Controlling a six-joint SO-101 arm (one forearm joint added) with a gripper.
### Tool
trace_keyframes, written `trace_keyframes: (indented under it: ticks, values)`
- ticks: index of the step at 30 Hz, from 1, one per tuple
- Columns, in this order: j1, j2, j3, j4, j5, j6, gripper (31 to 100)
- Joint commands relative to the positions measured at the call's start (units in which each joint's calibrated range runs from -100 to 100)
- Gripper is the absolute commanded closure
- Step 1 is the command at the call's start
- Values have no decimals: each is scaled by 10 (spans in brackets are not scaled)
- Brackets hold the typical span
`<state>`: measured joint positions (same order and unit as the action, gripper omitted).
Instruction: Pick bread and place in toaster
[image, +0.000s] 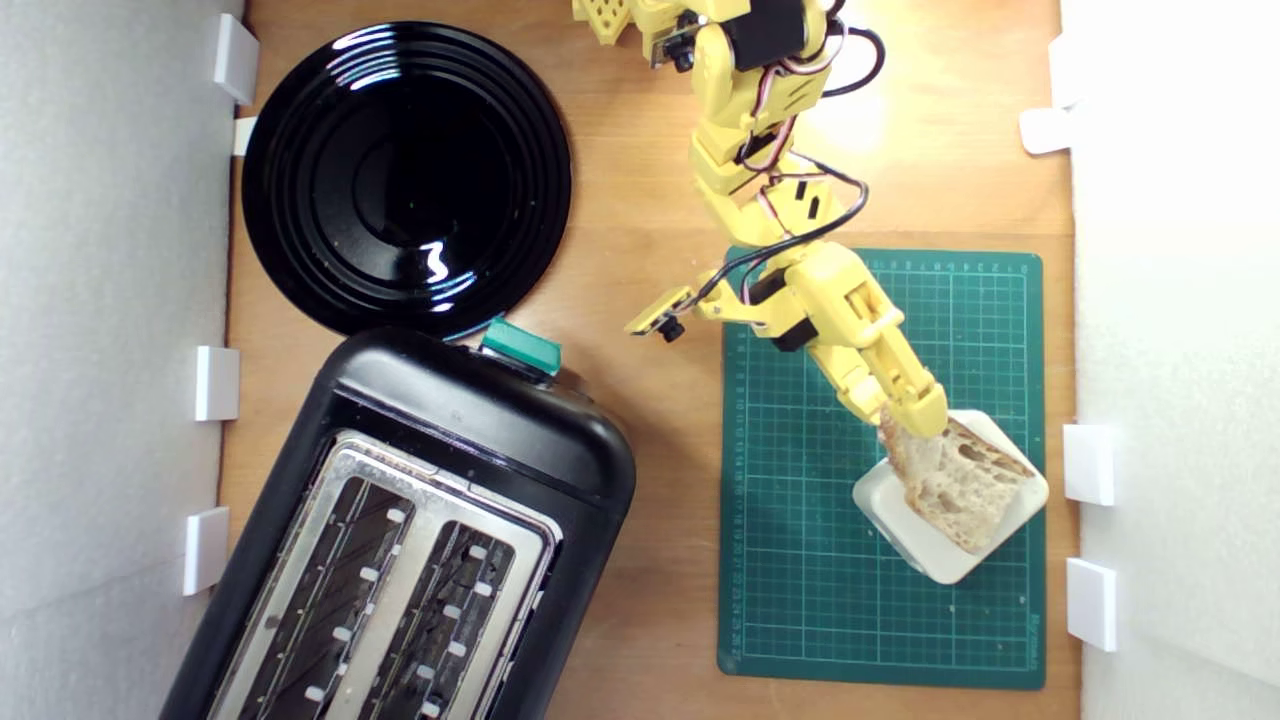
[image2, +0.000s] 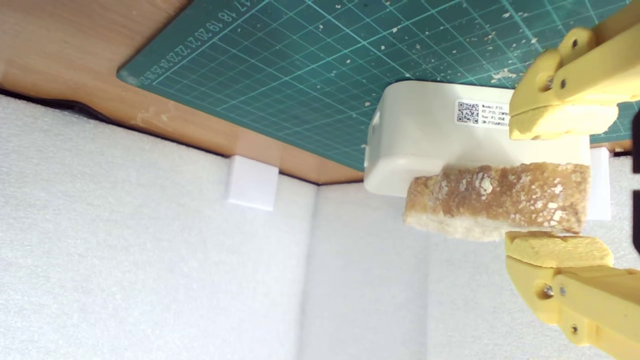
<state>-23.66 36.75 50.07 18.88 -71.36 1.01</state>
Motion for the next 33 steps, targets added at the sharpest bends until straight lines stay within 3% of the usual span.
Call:
trace_keyframes:
  ticks: [1, 12, 17, 26, 33]
  values:
    - [-7, -10, -21, -6, -14, -1, 595]
    - [-7, -11, -22, -6, -16, 1, 735]
    - [-5, -16, -19, -6, -16, 1, 742]
    - [6, -128, -11, -7, -8, 2, 747]
    - [11, -289, -12, -7, 203, -1, 747]
